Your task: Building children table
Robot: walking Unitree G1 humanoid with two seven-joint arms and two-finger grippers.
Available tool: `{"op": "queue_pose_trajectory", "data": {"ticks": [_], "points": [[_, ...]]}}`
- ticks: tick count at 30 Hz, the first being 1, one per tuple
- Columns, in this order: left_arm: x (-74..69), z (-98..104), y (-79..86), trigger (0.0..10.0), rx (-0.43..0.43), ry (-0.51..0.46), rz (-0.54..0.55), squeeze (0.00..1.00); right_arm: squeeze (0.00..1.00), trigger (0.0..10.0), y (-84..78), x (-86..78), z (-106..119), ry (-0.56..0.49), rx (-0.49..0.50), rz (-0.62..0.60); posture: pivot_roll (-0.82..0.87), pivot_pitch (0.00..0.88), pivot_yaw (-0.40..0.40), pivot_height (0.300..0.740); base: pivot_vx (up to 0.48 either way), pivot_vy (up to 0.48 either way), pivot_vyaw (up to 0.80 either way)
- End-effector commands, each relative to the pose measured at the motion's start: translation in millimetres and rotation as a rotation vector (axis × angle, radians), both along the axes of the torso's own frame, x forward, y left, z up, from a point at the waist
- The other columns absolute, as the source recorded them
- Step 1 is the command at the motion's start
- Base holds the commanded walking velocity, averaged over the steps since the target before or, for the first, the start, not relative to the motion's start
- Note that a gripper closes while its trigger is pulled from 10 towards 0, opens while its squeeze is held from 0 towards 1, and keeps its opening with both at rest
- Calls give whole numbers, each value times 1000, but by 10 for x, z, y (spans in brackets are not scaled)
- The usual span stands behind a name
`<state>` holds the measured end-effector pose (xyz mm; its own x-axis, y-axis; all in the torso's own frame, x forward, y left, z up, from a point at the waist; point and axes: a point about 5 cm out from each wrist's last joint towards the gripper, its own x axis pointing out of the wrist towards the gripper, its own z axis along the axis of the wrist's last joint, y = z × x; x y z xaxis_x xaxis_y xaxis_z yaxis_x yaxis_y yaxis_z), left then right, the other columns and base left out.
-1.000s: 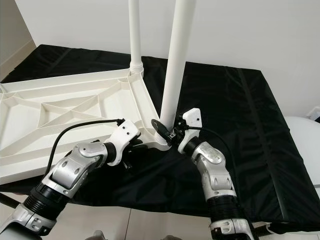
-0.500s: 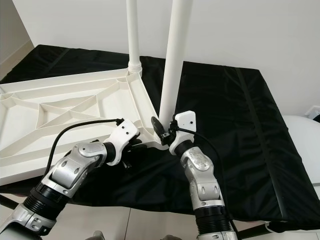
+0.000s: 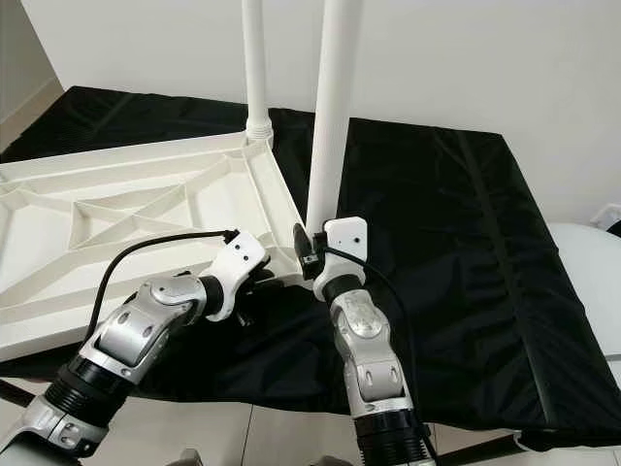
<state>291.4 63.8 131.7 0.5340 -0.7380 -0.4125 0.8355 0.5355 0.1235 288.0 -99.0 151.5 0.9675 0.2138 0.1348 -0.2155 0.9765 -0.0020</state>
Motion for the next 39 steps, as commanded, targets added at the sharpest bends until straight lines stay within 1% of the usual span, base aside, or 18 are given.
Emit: {"op": "queue_pose_trajectory", "data": {"ticks": [1, 7, 8, 9, 10, 14, 21, 23, 26, 27, 29, 30, 32, 35, 36, 37, 38, 39], "points": [[-53, 2, -63, 10000, -7, 5, -50, 0, 0, 10000, 25, -5, -80, 60, 36, -21, 25, 18, -32, 740, 0, 0, 0], [-50, 2, -67, 10000, -8, 5, -50, 0, 0, 10000, 42, 8, -89, 76, 41, 10, 24, 18, -32, 740, 0, 0, 0], [-53, 2, -68, 10000, -9, 5, -50, 0, 722, 10000, 35, 23, -87, 78, 46, 40, 24, 18, -31, 740, 0, 0, 0], [-55, 1, -68, 10000, -9, 5, -51, 0, 722, 10000, 30, 32, -83, 79, 51, 60, 24, 18, -31, 740, 0, 0, 0], [-55, 0, -70, 10000, -9, 5, -51, 0, 1000, 10000, 16, 46, -81, 83, 54, 85, 22, 18, -32, 740, 0, 0, 0], [-50, 2, -75, 10000, -11, 5, -51, 0, 1000, 10000, -26, 85, -61, 81, 35, 163, 21, 13, -33, 740, 0, 0, 0], [-51, 6, -86, 10000, -13, 2, -53, 0, 1000, 10000, -121, 145, -39, 68, -13, 256, 21, 8, -36, 740, 0, 0, 0], [-51, 3, -86, 10000, -13, 2, -53, 0, 1000, 10000, -206, 194, -6, 55, -40, 284, 20, 4, -35, 740, 0, 0, 0], [-52, 1, -86, 10000, -12, 2, -53, 0, 1000, 10000, -282, 242, 31, 54, -39, 333, 20, 1, -34, 740, 0, 0, 0], [-52, 1, -86, 10000, -12, 2, -53, 0, 1000, 10000, -282, 242, 31, 54, -39, 333, 20, 1, -34, 740, 0, 0, 0], [-51, 1, -88, 10000, -12, 1, -55, 0, 1000, 10000, -345, 276, 64, 46, -57, 413, 18, 0, -33, 740, 0, 0, 0], [-51, 1, -88, 10000, -12, 1, -55, 0, 1000, 10000, -345, 276, 64, 46, -57, 413, 18, 0, -33, 740, 0, 0, 0], [-51, 1, -91, 10000, -12, 1, -57, 0, 1000, 10000, -422, 319, 95, 50, -58, 499, 17, 0, -30, 740, 0, 0, 0], [-52, 0, -93, 10000, -11, 1, -59, 0, 1000, 10000, -449, 337, 97, 59, -63, 536, 17, 0, -29, 740, 0, 0, 0], [-51, 0, -96, 10000, -11, 0, -60, 0, 1000, 10000, -468, 350, 105, 56, -93, 577, 18, 0, -26, 740, 0, 0, 0], [-50, 3, -99, 10000, -11, 0, -61, 0, 1000, 10000, -482, 358, 111, 67, -93, 629, 20, 0, -26, 740, 0, 0, 0], [-50, 3, -99, 10000, -11, 0, -61, 0, 1000, 10000, -482, 358, 111, 67, -93, 629, 20, 0, -26, 740, 0, 0, 0], [-49, 6, -101, 10000, -12, 0, -62, 0, 1000, 10000, -489, 361, 116, 75, -90, 663, 20, 0, -26, 740, 0, 0, 0]]}}
